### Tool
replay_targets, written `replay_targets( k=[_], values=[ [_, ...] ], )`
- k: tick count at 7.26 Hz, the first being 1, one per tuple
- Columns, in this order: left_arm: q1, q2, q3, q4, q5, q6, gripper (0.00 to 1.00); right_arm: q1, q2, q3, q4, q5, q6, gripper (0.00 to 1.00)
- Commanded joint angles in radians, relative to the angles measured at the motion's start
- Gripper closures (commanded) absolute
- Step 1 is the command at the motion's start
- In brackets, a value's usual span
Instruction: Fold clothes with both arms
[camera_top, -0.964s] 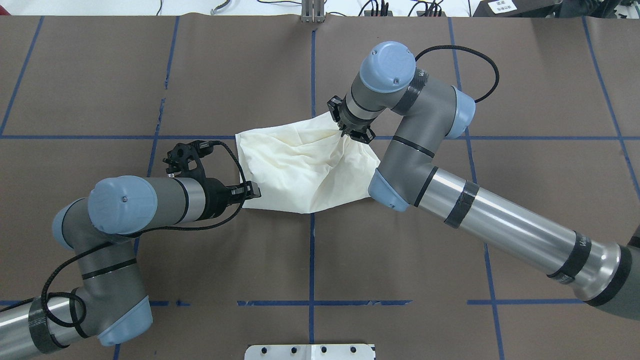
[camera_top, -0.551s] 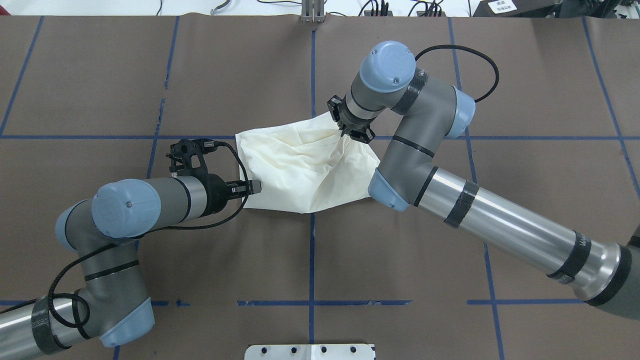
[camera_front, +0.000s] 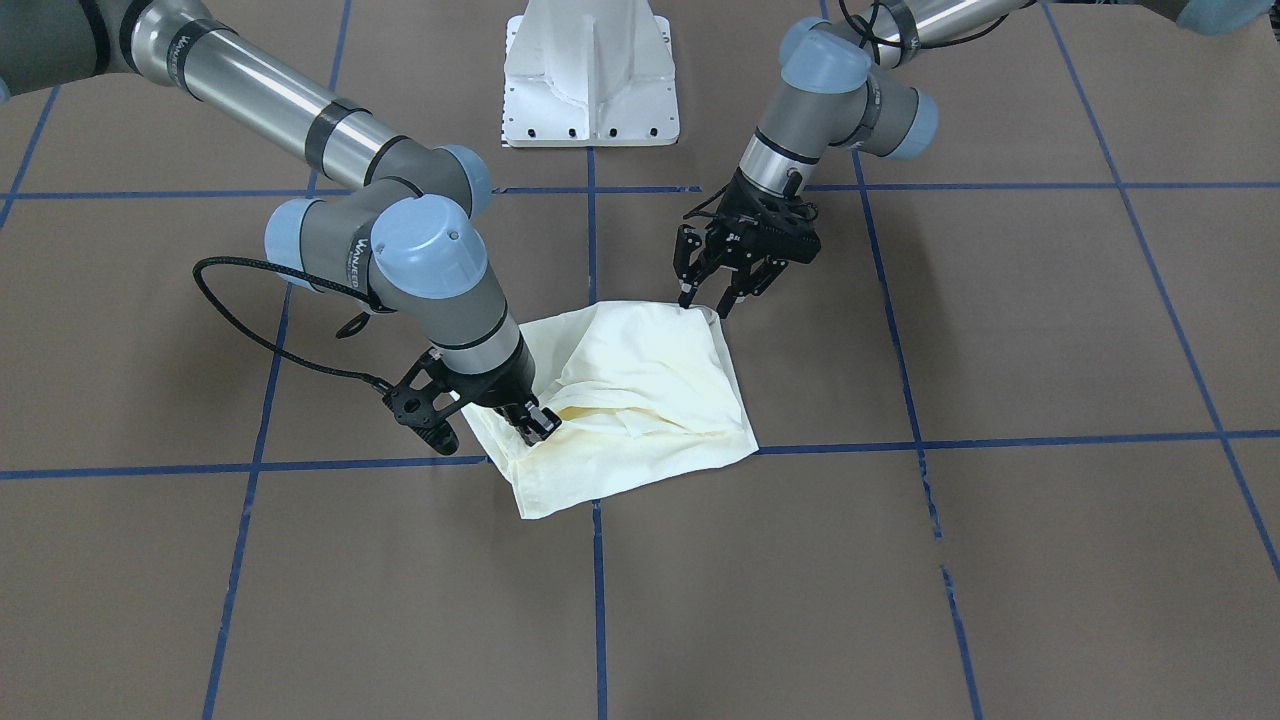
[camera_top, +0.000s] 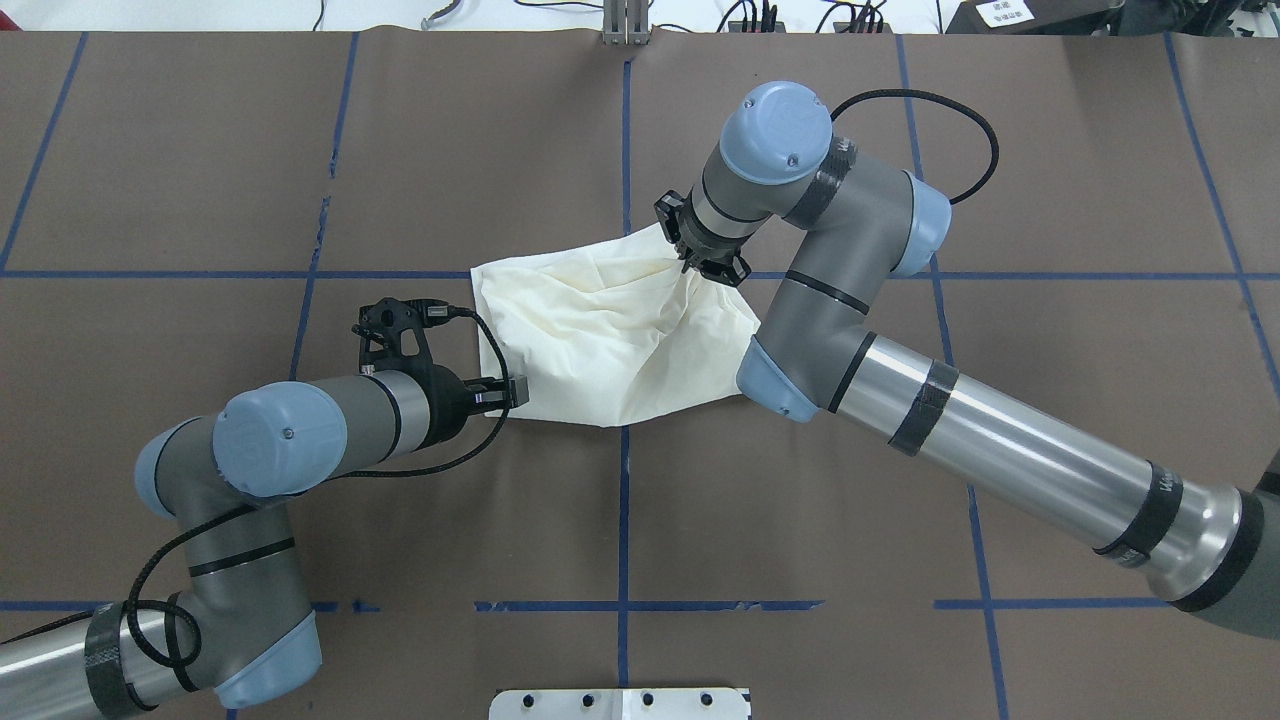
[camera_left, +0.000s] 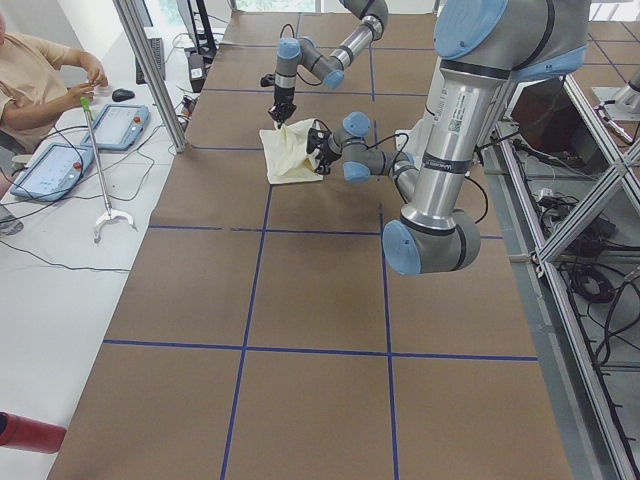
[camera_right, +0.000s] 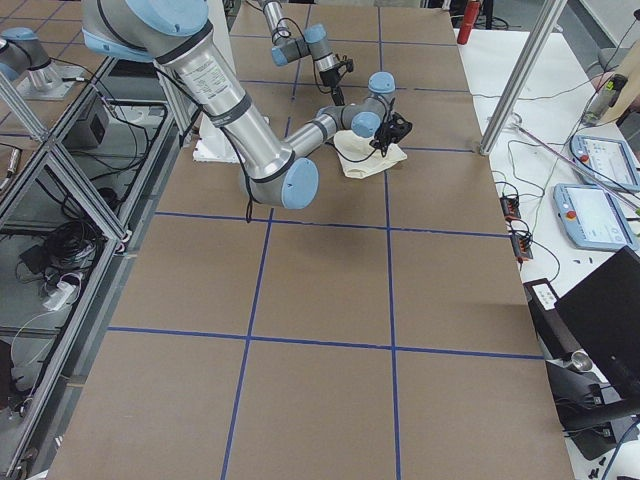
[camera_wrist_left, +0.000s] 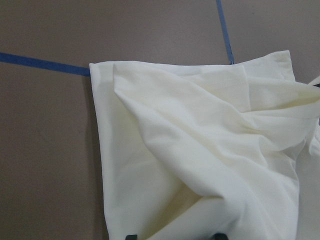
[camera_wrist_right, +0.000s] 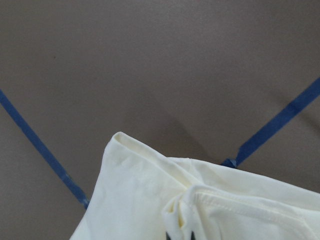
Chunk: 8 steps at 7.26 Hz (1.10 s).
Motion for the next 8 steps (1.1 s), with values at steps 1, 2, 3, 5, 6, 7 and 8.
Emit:
replay_targets(
  k=[1, 2, 3, 5, 6, 7, 8],
  values=[
    [0.002, -0.013, 0.016, -0.021, 0.054, 0.050, 0.43, 0.001, 0.000, 0.000, 0.000, 0.000, 0.000, 1.00],
    [0.002, -0.024, 0.021, -0.041, 0.062, 0.052, 0.45, 0.001, 0.000, 0.000, 0.000, 0.002, 0.000, 1.00],
    [0.000, -0.023, 0.021, -0.042, 0.062, 0.052, 0.61, 0.002, 0.000, 0.000, 0.000, 0.002, 0.000, 1.00],
    [0.002, -0.014, 0.024, -0.042, 0.062, 0.053, 1.00, 0.002, -0.001, 0.000, 0.000, 0.002, 0.000, 1.00],
    [0.004, -0.009, 0.007, -0.041, 0.063, 0.052, 1.00, 0.007, -0.001, 0.000, 0.000, 0.002, -0.002, 1.00],
    [0.005, -0.004, -0.013, -0.041, 0.065, 0.052, 1.00, 0.014, -0.004, -0.006, -0.001, 0.002, -0.003, 1.00],
    [0.022, 0.017, -0.040, -0.038, 0.066, 0.049, 1.00, 0.022, -0.003, -0.017, 0.000, 0.005, -0.020, 1.00]
  ],
)
